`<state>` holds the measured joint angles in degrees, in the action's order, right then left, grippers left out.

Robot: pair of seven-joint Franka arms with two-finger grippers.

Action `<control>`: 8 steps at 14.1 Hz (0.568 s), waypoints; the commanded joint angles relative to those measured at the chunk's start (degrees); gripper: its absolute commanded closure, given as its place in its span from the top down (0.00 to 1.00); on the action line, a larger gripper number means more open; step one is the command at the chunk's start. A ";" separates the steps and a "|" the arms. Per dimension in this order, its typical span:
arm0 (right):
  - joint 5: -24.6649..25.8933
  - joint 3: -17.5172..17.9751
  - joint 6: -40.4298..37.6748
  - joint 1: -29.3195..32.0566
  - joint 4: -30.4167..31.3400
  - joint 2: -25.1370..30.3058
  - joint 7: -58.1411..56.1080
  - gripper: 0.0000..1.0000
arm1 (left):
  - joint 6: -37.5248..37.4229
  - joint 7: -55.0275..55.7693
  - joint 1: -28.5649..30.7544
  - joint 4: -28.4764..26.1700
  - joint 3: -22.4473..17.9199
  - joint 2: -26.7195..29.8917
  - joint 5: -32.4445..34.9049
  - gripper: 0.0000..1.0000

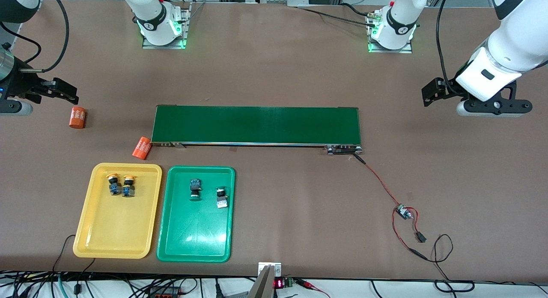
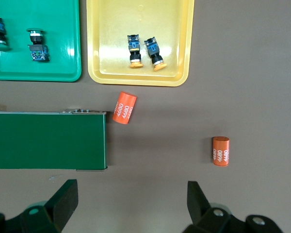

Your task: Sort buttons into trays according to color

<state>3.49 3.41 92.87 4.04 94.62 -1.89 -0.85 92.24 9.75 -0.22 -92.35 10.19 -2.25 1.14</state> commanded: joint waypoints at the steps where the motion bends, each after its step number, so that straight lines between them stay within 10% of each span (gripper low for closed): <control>1: -0.24 1.42 -1.12 0.89 -1.46 -0.48 -0.04 1.00 | -1.10 0.53 -0.66 2.00 0.09 -0.82 0.44 1.00; 8: 0.11 1.25 -1.55 -0.26 -2.60 -1.09 2.25 1.00 | -1.01 -0.17 0.13 2.08 -0.09 -0.82 1.06 1.00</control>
<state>3.48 4.42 92.86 3.84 94.32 -2.02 0.14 92.25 9.79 -0.17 -92.30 9.97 -2.25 1.14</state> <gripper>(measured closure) 0.000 0.000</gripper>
